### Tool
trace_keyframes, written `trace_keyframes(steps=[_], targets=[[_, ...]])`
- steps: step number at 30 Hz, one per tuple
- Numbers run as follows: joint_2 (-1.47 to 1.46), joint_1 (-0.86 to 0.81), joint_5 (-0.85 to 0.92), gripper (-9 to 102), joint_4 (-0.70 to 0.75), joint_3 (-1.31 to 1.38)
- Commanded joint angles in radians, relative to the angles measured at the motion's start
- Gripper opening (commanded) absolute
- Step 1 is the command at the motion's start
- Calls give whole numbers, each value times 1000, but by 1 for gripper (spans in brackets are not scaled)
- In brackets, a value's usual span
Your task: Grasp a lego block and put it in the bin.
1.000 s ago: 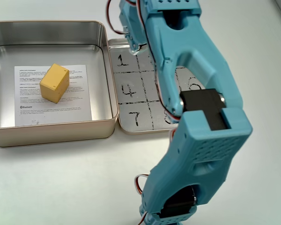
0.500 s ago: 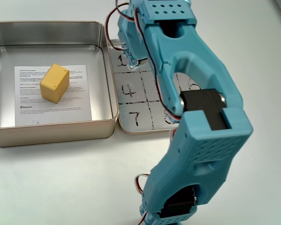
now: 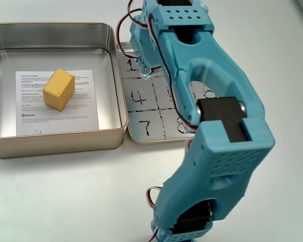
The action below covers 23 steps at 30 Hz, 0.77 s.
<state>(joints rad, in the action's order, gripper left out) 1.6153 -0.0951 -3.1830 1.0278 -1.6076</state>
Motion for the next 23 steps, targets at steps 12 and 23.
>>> trace_keyframes(steps=[12, 23], targets=[[12, -5, -15, 0, -17, 48], [20, 12, -18, 0, -18, 51]])
